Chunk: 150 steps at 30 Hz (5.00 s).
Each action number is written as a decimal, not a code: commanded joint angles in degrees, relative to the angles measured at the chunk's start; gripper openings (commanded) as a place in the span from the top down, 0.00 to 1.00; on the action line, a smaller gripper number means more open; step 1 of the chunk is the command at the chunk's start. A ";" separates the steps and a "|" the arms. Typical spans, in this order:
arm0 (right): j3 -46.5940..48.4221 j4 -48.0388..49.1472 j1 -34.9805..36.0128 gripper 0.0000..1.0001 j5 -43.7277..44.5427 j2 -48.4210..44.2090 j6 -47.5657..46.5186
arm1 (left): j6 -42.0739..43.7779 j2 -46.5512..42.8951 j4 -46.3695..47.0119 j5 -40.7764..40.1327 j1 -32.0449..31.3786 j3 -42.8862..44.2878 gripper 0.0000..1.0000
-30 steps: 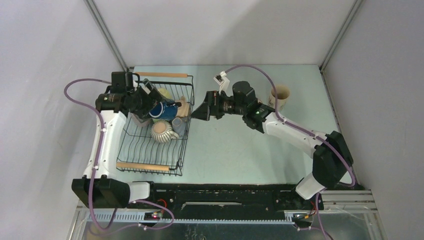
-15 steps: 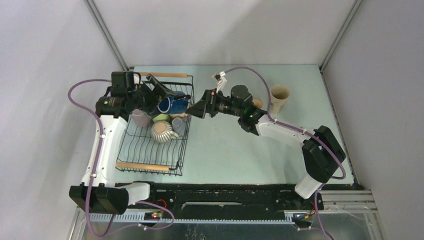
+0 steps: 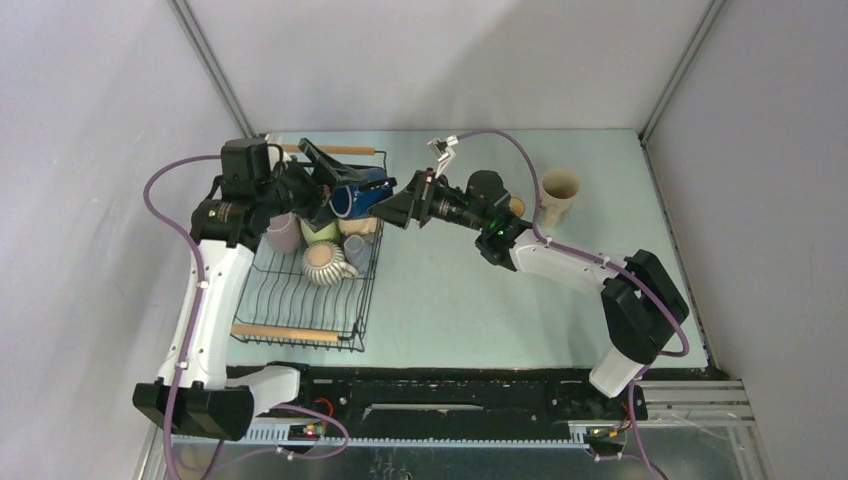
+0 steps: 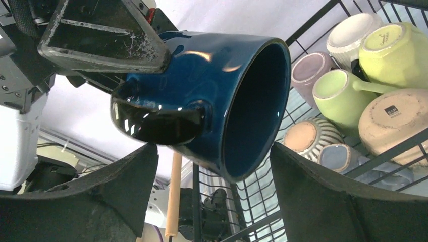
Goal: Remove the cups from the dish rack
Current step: Place the cup at the center of the board.
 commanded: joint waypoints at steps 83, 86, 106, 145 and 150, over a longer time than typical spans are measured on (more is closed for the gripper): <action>-4.24 -44.58 0.67 1.00 24.33 -34.17 -15.43 | -4.72 -2.95 32.21 17.16 -2.80 -15.03 0.00; -4.18 -49.49 -1.00 1.00 26.54 -35.96 -14.80 | 1.45 -3.38 26.84 15.58 -2.94 -13.06 0.00; 11.81 -82.55 -30.85 1.00 36.84 -32.60 -12.29 | 33.44 -8.23 5.51 -16.20 -26.60 -9.68 0.00; 40.07 -87.41 -53.00 1.00 30.81 21.02 -9.62 | 36.58 -12.91 10.22 -22.82 -33.17 -20.19 0.00; 40.91 -87.99 -53.00 1.00 31.22 23.43 -8.78 | 36.52 -13.27 10.17 -21.83 -33.19 -20.60 0.00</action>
